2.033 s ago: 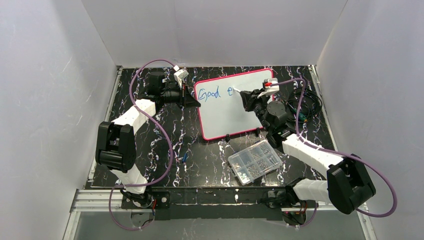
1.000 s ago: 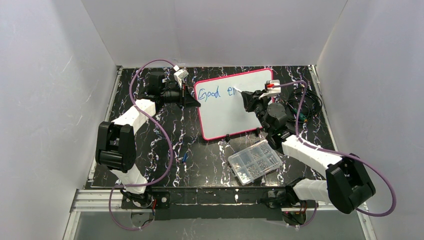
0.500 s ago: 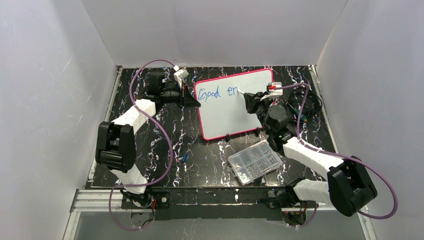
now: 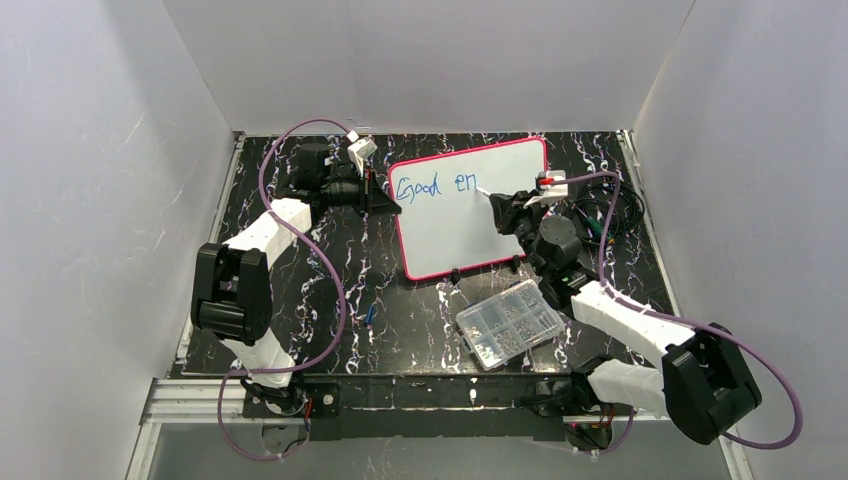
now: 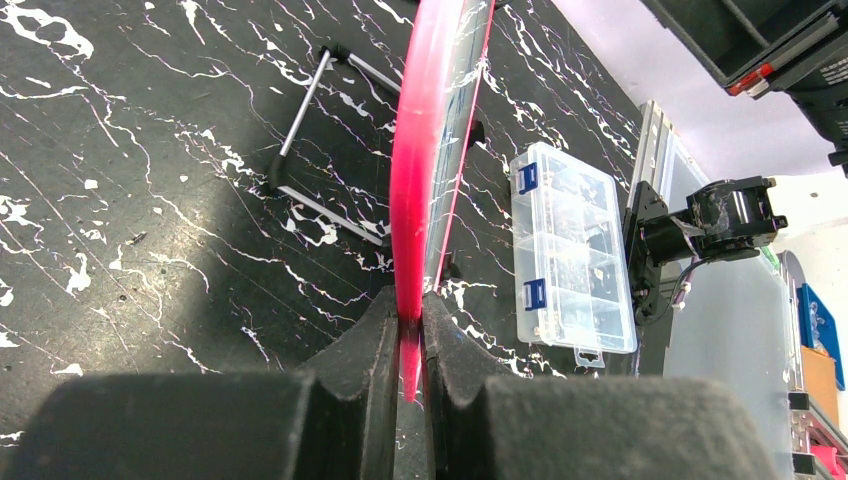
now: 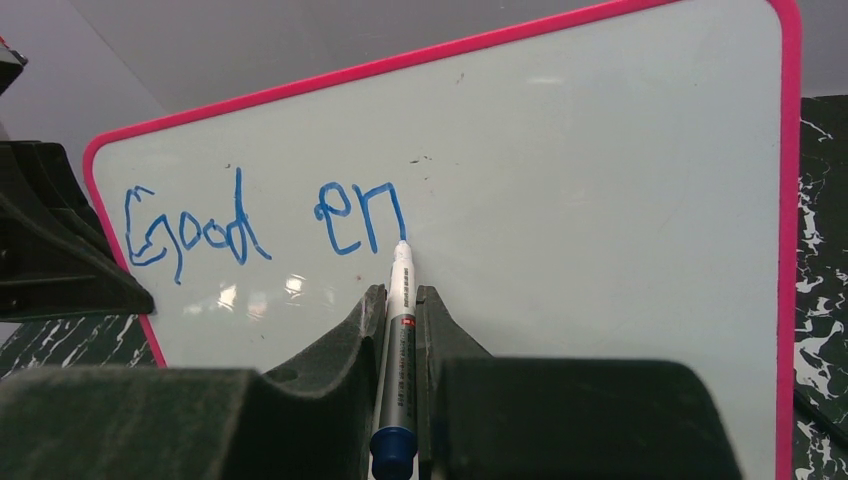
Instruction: Write a sentence on the whiteboard
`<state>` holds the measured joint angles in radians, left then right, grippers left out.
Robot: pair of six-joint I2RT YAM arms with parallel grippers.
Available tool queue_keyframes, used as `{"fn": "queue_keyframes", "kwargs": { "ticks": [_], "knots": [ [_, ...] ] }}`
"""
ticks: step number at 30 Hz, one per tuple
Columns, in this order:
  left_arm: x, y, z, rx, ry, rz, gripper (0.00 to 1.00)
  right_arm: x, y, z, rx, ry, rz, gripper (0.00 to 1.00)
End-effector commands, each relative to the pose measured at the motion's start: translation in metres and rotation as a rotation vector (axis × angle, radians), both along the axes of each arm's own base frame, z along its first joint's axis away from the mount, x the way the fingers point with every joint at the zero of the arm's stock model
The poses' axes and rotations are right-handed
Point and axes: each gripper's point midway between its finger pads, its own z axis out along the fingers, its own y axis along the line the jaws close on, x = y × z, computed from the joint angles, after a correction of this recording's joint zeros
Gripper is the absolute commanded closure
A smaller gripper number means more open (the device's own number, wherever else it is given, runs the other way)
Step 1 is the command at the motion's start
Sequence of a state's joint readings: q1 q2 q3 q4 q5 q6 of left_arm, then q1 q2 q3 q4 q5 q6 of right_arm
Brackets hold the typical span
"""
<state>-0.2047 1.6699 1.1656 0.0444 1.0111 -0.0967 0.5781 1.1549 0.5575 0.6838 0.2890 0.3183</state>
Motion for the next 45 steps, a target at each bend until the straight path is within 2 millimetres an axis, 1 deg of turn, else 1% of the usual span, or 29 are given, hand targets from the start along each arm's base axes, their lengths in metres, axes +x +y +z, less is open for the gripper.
{"fn": "queue_keyframes", "kwargs": {
  "ticks": [1,2,5,8,15,25,28,34,45],
  "knots": [
    [-0.007,-0.001,0.033,-0.034,-0.085,-0.033,1.00,-0.001,-0.005,0.045,0.068,-0.097,-0.021,0.99],
    [-0.007,-0.001,0.033,-0.034,-0.084,-0.033,1.00,-0.001,-0.006,0.051,0.074,-0.109,-0.026,0.99],
    [-0.008,-0.001,0.034,-0.035,-0.086,-0.034,1.00,0.002,-0.008,0.057,0.076,-0.127,-0.045,0.99],
    [-0.008,-0.001,0.034,-0.034,-0.088,-0.033,1.00,0.008,-0.007,0.056,0.063,-0.128,-0.054,0.99],
    [-0.008,-0.001,0.034,-0.034,-0.088,-0.033,1.00,0.017,-0.003,0.042,0.046,-0.106,-0.055,0.99],
    [-0.008,-0.001,0.034,-0.034,-0.088,-0.033,1.00,0.017,-0.012,0.025,0.001,-0.067,-0.091,0.99],
    [-0.008,-0.001,0.034,-0.034,-0.086,-0.034,1.00,0.015,-0.018,0.023,-0.005,-0.064,-0.108,0.99],
    [-0.008,-0.001,0.034,-0.034,-0.088,-0.034,1.00,0.014,-0.026,0.031,-0.003,-0.085,-0.140,0.99],
    [-0.008,-0.001,0.034,-0.034,-0.088,-0.034,1.00,0.023,-0.010,0.051,0.026,-0.137,-0.092,0.99]
  ]
}}
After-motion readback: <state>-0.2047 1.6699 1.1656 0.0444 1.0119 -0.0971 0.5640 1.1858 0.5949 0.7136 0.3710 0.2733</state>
